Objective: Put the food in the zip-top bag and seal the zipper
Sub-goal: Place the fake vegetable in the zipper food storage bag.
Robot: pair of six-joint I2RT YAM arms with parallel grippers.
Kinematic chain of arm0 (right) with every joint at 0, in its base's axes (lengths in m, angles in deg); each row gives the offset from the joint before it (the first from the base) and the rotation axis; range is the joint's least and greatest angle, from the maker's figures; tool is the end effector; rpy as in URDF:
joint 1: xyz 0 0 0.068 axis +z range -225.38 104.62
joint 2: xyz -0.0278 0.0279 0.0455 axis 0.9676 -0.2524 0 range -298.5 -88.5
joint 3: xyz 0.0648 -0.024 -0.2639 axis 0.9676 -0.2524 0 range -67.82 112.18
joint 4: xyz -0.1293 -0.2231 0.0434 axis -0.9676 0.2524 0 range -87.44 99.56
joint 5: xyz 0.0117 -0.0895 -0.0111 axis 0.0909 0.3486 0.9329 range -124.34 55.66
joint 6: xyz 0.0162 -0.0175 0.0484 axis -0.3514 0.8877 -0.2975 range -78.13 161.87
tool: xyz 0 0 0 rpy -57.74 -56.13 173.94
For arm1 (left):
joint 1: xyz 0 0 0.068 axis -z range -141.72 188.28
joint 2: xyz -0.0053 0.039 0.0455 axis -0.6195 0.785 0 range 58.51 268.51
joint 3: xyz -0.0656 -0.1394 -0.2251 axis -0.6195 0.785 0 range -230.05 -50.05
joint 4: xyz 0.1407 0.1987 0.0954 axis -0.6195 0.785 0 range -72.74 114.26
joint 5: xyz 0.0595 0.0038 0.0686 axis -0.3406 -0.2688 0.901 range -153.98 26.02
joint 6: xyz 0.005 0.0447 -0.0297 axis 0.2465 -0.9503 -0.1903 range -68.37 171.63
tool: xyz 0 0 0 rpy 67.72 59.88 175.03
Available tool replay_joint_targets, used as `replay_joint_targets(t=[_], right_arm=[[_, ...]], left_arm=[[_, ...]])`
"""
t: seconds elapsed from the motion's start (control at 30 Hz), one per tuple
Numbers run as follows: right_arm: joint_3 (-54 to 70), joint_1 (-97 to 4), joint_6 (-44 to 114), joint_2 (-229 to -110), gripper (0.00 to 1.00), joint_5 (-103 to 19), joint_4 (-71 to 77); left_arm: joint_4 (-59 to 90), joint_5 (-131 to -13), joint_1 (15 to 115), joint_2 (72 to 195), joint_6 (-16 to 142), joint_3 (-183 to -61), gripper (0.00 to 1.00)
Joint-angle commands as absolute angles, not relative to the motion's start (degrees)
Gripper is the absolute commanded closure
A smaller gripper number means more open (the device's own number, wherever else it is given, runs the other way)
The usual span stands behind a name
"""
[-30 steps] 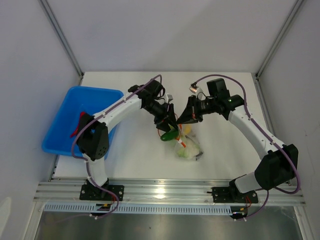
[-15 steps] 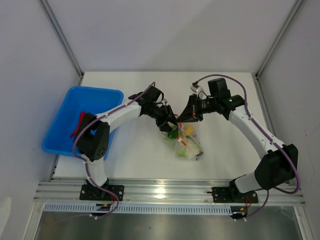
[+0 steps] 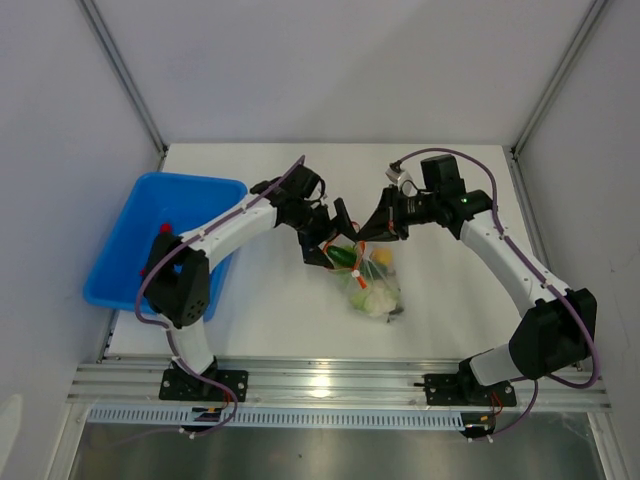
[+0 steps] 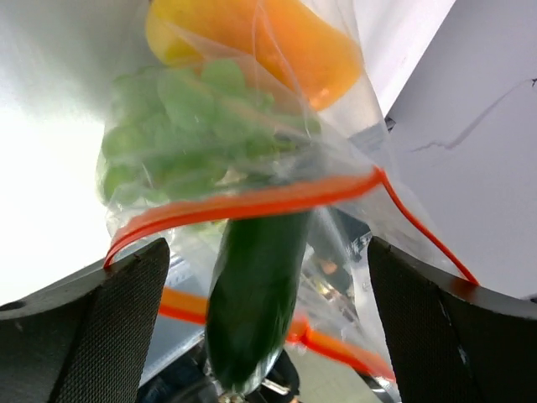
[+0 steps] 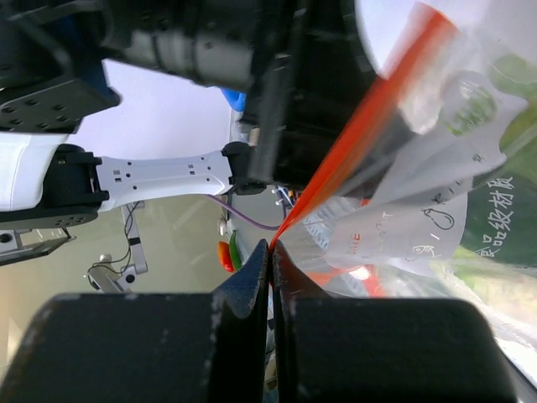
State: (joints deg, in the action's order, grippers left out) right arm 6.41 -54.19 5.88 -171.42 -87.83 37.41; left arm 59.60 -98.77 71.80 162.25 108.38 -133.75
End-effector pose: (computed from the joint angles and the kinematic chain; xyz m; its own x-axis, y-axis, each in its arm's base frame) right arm 0.2765 0.1380 0.3322 -0.9653 0.0008 -0.2613 -0.2362 0.4247 0.8740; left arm 0.3067 -0.2274 0.2509 -0.9687 -0.1821 0.1687 -0.2482 0.7046 -0.6648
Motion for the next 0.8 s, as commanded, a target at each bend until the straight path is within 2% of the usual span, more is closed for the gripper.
replay_joint_targets(t=[0.0, 0.4, 0.57, 0.67, 0.77], right_arm=[[7.2, -54.9, 5.4, -168.4, 1.0, -91.2, 35.4], [7.5, -55.8, 6.1, -167.8, 1.0, -91.8, 37.0], [7.5, -55.9, 6.4, -167.3, 1.0, -91.2, 37.9], [7.8, -55.9, 7.0, -167.4, 1.0, -89.2, 39.0], [7.9, -56.0, 7.6, -167.5, 1.0, -85.8, 40.3]], left_arm=[[65.1, -94.5, 71.9, 156.2, 103.6, -137.1, 0.0], [72.2, -87.7, 71.9, 146.7, 97.3, -140.0, 0.01], [75.9, -81.2, 71.5, 143.6, 95.8, -139.6, 0.01], [76.1, -77.7, 69.7, 140.7, 96.2, -136.4, 0.01], [74.4, -76.7, 63.3, 136.1, 97.5, -132.2, 0.01]])
